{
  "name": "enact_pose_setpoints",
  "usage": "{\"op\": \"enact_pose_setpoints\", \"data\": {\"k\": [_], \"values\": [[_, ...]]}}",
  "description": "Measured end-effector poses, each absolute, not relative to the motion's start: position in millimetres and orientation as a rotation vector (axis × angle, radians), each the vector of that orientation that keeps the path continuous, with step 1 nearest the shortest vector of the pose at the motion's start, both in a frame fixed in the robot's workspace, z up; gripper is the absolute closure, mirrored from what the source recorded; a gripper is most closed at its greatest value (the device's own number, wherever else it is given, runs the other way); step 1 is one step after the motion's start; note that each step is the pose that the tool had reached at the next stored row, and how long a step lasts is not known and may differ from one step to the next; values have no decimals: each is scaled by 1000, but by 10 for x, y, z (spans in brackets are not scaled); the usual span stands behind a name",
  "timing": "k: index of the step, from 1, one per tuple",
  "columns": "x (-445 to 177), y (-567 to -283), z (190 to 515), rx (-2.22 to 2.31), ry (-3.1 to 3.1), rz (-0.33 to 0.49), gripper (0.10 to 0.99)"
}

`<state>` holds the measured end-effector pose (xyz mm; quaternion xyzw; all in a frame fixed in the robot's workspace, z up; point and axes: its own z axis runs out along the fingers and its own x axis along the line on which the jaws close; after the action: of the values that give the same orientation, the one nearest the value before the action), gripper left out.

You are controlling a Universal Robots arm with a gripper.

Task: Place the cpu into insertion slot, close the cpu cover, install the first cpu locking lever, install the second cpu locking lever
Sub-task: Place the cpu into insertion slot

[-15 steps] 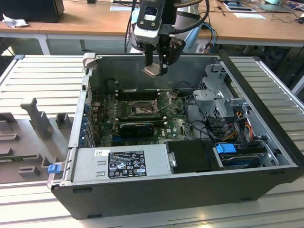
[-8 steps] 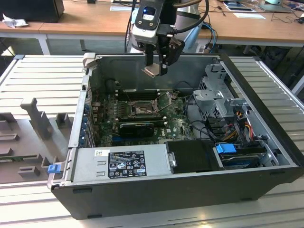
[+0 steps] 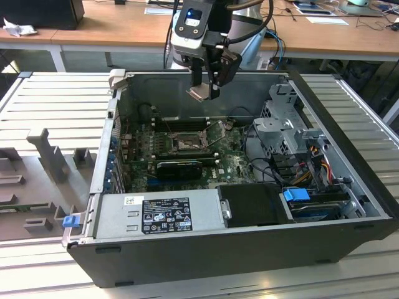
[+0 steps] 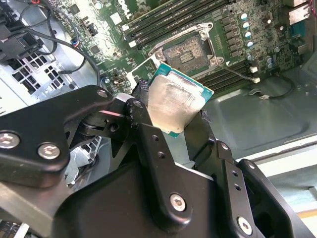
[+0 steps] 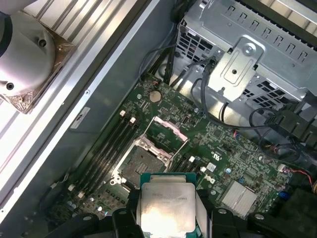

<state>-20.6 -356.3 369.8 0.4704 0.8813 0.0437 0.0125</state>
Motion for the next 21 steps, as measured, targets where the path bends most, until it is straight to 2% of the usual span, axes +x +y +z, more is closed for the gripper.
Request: {"op": "enact_pose_setpoints", "data": {"k": [21], "values": [[-207,-3563,3698,1570,2685,135,557]]}}
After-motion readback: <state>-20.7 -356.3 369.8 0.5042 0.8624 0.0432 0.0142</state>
